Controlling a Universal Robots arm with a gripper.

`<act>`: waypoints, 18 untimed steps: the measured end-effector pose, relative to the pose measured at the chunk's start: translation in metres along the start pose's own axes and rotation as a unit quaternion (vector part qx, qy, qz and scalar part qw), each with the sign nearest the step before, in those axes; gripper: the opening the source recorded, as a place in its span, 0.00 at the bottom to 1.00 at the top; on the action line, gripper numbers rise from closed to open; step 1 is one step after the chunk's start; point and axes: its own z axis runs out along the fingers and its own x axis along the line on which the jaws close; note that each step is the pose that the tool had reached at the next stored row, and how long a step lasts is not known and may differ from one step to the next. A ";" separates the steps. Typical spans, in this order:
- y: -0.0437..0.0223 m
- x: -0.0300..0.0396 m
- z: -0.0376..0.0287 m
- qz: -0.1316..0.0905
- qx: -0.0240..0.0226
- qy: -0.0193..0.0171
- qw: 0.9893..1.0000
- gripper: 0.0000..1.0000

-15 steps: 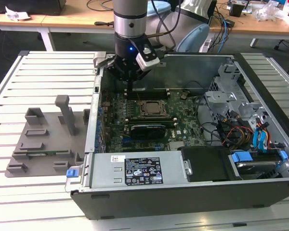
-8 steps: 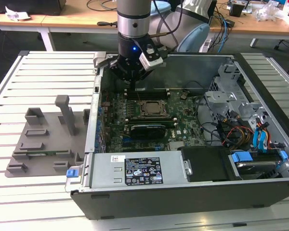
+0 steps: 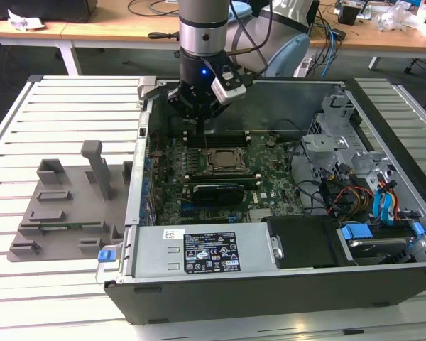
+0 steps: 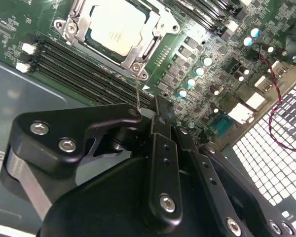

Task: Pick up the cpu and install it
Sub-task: 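Install the first cpu locking lever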

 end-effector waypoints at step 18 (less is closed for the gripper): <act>-0.0016 -0.0341 0.0038 0.000 0.000 0.001 1.000 0.11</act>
